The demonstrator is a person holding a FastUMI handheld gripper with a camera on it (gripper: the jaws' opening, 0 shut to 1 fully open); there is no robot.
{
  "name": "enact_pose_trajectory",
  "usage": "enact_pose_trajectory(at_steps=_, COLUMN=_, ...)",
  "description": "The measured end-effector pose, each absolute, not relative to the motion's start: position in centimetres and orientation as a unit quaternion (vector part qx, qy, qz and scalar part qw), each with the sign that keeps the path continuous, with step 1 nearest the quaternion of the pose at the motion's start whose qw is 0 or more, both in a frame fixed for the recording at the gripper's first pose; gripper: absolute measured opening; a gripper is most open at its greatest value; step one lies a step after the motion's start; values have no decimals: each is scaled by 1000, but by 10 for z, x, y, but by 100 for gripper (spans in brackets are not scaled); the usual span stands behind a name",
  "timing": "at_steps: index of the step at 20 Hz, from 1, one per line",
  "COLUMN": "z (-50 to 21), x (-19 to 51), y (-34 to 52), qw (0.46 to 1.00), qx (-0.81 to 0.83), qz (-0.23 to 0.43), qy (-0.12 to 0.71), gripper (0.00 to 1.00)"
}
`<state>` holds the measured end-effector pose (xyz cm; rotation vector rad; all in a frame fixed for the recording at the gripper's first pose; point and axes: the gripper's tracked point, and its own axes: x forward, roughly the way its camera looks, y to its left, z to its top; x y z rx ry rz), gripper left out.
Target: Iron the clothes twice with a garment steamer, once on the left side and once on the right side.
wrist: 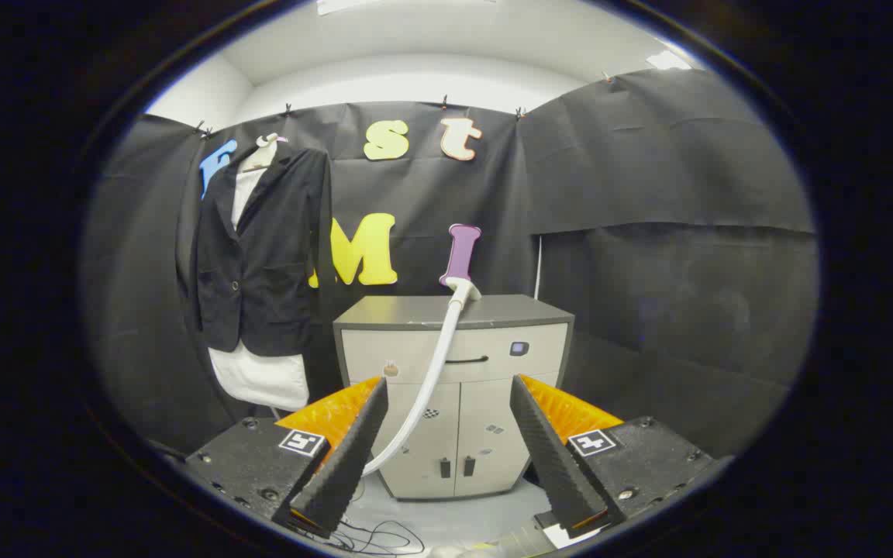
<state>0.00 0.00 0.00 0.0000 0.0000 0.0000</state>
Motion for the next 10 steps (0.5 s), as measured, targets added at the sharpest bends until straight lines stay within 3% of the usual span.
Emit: enact_pose_trajectory(at_steps=10, z=8, x=-1, y=5, qw=1000, qx=-5, qz=12, qy=-5, gripper=99)
